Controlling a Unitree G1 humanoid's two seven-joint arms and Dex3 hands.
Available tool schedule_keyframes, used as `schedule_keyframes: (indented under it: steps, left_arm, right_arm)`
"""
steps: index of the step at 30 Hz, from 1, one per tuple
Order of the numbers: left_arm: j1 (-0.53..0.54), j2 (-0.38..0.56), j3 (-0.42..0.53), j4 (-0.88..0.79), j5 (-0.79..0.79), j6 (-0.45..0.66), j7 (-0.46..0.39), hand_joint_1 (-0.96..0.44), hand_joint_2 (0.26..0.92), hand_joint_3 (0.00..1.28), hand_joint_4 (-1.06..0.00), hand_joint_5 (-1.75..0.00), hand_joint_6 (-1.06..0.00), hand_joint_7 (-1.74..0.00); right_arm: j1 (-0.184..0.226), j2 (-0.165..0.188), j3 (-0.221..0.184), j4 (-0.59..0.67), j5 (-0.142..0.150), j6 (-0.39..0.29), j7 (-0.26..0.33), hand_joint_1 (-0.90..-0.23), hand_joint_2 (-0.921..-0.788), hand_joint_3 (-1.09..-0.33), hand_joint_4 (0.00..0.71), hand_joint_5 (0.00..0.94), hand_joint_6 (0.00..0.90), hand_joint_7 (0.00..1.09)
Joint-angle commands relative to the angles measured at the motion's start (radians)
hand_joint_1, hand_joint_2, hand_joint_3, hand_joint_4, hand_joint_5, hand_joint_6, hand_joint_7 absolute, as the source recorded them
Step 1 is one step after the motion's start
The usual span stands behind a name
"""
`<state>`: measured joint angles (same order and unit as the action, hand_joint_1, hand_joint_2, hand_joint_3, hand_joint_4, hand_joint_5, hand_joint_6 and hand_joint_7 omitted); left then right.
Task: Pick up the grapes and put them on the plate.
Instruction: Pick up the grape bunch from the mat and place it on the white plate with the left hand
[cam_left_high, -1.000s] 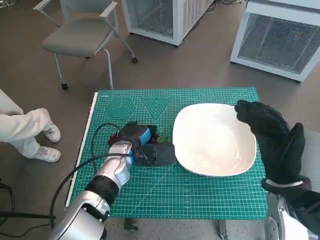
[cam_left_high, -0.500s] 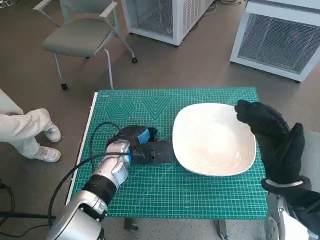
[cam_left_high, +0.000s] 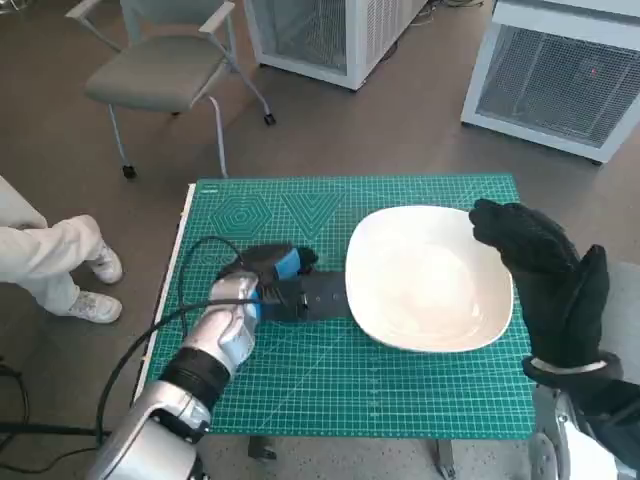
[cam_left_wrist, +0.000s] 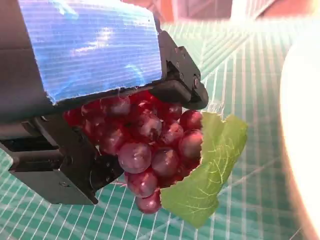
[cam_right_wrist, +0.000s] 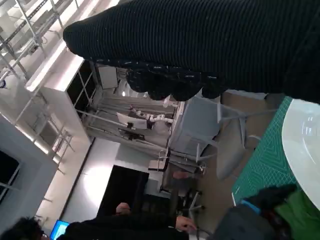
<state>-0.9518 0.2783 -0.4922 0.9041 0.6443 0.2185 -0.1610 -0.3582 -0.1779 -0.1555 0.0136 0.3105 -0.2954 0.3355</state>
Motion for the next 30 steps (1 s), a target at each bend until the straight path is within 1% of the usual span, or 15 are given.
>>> schedule_keyframes:
  steps: [1,2,3,4,6,10,11,13,15,18,20,23,26,30]
  left_arm:
    - [0.043,0.045,0.018,-0.149,0.004,0.014,-0.021,0.23,0.666,0.68,-0.52,-1.5,-0.56,-0.61]
    - [0.05,0.053,0.02,-0.179,0.006,0.017,-0.026,0.15,0.676,0.65,-0.52,-1.47,-0.55,-0.87]
    - [0.056,0.06,0.022,-0.208,0.008,0.02,-0.031,0.1,0.672,0.64,-0.52,-1.45,-0.55,-1.04]
    - [0.062,0.068,0.025,-0.237,0.011,0.023,-0.037,0.07,0.661,0.65,-0.53,-1.44,-0.55,-1.14]
    - [0.072,0.083,0.031,-0.295,0.015,0.029,-0.05,0.04,0.643,0.67,-0.55,-1.42,-0.56,-1.25]
    - [0.094,0.114,0.048,-0.418,0.018,0.04,-0.084,0.01,0.629,0.68,-0.56,-1.4,-0.57,-1.34]
    - [0.101,0.121,0.054,-0.451,0.019,0.043,-0.093,0.01,0.633,0.67,-0.56,-1.42,-0.57,-1.32]
    - [0.111,0.135,0.065,-0.515,0.02,0.053,-0.111,0.01,0.649,0.63,-0.55,-1.47,-0.61,-1.22]
    - [0.117,0.144,0.075,-0.569,0.023,0.064,-0.125,0.01,0.684,0.56,-0.56,-1.51,-0.65,-1.09]
    - [0.122,0.151,0.093,-0.637,0.024,0.081,-0.142,0.01,0.746,0.41,-0.61,-1.45,-0.7,-0.97]
    - [0.124,0.153,0.105,-0.675,0.024,0.093,-0.15,0.0,0.773,0.33,-0.65,-1.4,-0.72,-0.93]
    - [0.123,0.153,0.12,-0.719,0.023,0.107,-0.159,0.0,0.792,0.27,-0.7,-1.34,-0.75,-0.89]
    - [0.123,0.153,0.133,-0.757,0.026,0.117,-0.162,0.0,0.798,0.24,-0.72,-1.31,-0.76,-0.87]
    - [0.128,0.152,0.145,-0.795,0.029,0.121,-0.157,0.0,0.8,0.23,-0.73,-1.31,-0.77,-0.86]
  right_arm:
    - [0.009,-0.006,-0.007,0.009,0.004,0.015,0.001,-0.499,-0.921,-0.59,0.317,0.394,0.157,0.9]
    - [0.009,-0.007,-0.008,0.01,0.005,0.015,0.002,-0.5,-0.921,-0.589,0.317,0.394,0.158,0.9]
    - [0.008,-0.007,-0.01,0.011,0.006,0.015,0.003,-0.5,-0.921,-0.589,0.318,0.394,0.158,0.9]
    - [0.008,-0.008,-0.011,0.012,0.008,0.015,0.003,-0.501,-0.921,-0.588,0.318,0.393,0.158,0.9]
    - [0.008,-0.008,-0.013,0.012,0.009,0.015,0.004,-0.501,-0.921,-0.587,0.319,0.393,0.159,0.89]
    - [0.008,-0.007,-0.014,0.011,0.011,0.014,0.004,-0.502,-0.921,-0.586,0.32,0.392,0.161,0.89]
    - [0.008,-0.006,-0.014,0.012,0.011,0.013,0.004,-0.501,-0.921,-0.586,0.321,0.392,0.162,0.89]
    - [0.008,-0.004,-0.013,0.013,0.01,0.011,0.004,-0.5,-0.921,-0.586,0.321,0.391,0.162,0.89]
    - [0.008,-0.002,-0.013,0.013,0.009,0.009,0.003,-0.497,-0.921,-0.586,0.321,0.39,0.163,0.89]
    - [0.009,0.0,-0.011,0.015,0.007,0.006,0.003,-0.494,-0.921,-0.586,0.322,0.389,0.164,0.89]
    - [0.009,0.002,-0.01,0.015,0.006,0.005,0.003,-0.493,-0.921,-0.586,0.323,0.388,0.164,0.89]
    - [0.009,0.003,-0.01,0.015,0.006,0.004,0.003,-0.492,-0.921,-0.587,0.323,0.387,0.165,0.89]
    - [0.008,0.004,-0.01,0.016,0.005,0.003,0.002,-0.492,-0.921,-0.587,0.323,0.386,0.166,0.88]
    - [0.007,0.004,-0.01,0.019,0.005,0.002,0.002,-0.492,-0.921,-0.587,0.324,0.385,0.166,0.88]
